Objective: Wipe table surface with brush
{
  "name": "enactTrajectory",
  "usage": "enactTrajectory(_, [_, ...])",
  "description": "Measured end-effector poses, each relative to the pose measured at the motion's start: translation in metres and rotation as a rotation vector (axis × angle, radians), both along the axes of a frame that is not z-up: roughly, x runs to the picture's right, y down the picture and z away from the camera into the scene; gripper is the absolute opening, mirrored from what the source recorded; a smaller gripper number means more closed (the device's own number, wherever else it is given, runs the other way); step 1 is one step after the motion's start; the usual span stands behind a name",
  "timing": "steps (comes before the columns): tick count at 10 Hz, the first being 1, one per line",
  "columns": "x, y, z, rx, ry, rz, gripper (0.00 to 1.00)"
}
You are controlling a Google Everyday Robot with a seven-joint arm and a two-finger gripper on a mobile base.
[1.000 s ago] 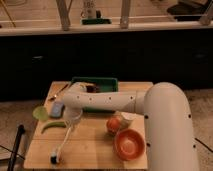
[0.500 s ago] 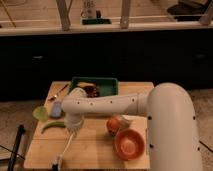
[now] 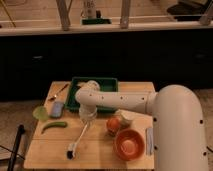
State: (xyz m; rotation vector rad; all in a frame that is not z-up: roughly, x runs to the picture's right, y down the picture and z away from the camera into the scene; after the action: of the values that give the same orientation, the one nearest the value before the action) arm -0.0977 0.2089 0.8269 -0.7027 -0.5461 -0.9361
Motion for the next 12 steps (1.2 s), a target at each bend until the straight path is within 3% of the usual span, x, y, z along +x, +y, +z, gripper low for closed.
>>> enactTrajectory(6, [-0.068, -0.011, -0.019, 0.012, -0.129, 0.050, 0.00])
enactTrajectory(8, [-0.074, -0.011, -0.025, 0.010, -0.167, 0.059, 0.00])
enactTrajectory(12, [-0.073, -0.011, -0.025, 0.010, -0.166, 0.061, 0.00])
